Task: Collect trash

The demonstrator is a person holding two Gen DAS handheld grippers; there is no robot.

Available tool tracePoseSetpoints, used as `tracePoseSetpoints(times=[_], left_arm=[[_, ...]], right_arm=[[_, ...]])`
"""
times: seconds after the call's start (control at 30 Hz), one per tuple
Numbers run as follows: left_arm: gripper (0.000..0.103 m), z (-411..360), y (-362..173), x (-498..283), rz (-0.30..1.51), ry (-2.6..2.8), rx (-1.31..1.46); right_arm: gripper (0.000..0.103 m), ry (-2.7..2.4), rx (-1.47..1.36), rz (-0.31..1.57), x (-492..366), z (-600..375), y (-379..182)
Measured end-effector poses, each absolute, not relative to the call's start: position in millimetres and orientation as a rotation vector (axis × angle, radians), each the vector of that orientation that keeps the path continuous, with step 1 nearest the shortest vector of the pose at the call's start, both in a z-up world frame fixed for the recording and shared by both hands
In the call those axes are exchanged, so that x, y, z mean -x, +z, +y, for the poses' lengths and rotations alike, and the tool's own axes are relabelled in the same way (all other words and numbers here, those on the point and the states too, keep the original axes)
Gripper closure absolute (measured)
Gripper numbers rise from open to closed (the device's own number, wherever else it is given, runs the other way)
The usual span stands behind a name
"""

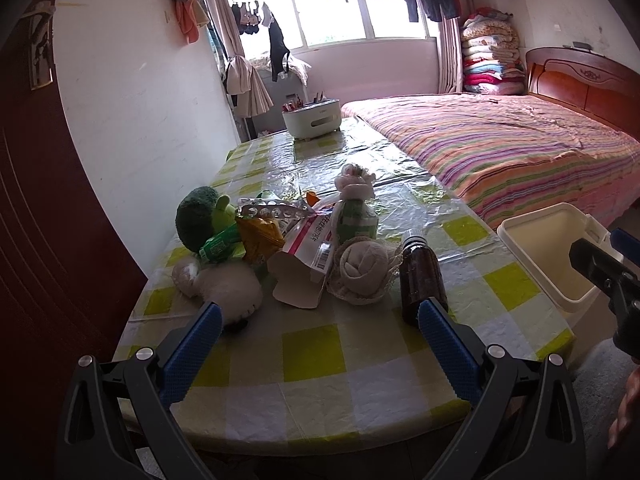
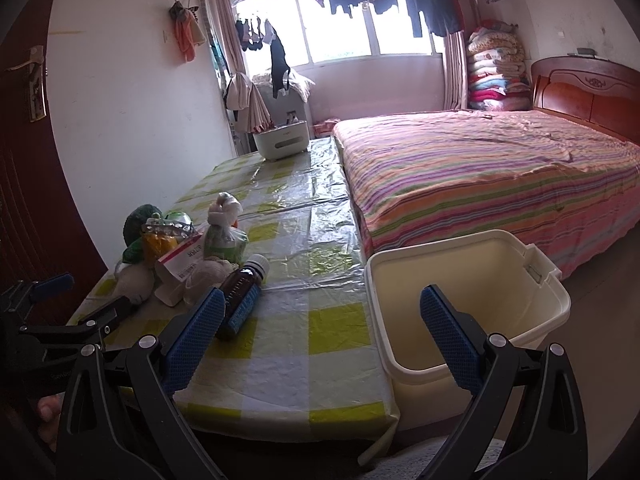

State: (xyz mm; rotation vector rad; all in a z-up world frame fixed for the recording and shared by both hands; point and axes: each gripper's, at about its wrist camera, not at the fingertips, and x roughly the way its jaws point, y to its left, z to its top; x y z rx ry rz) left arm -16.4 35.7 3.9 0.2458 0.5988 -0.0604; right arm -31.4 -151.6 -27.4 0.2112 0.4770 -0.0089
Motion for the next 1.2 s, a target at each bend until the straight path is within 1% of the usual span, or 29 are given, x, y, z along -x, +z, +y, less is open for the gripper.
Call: tracePoseSetpoints(times=[0.5,1.2], left_arm=[[0.007,47.7,-0.4,13.4,0.621,-0.033,-0.213],[0.007,71.4,-20.6,5.7,0.639,0.065,-0.161]], right_arm=[[0.006,0.029,-0.182,0.456,24.9,-136.6,-21.4],[0.006,0.129,-0.185,0.503,3.7,-128.9,-41.8]])
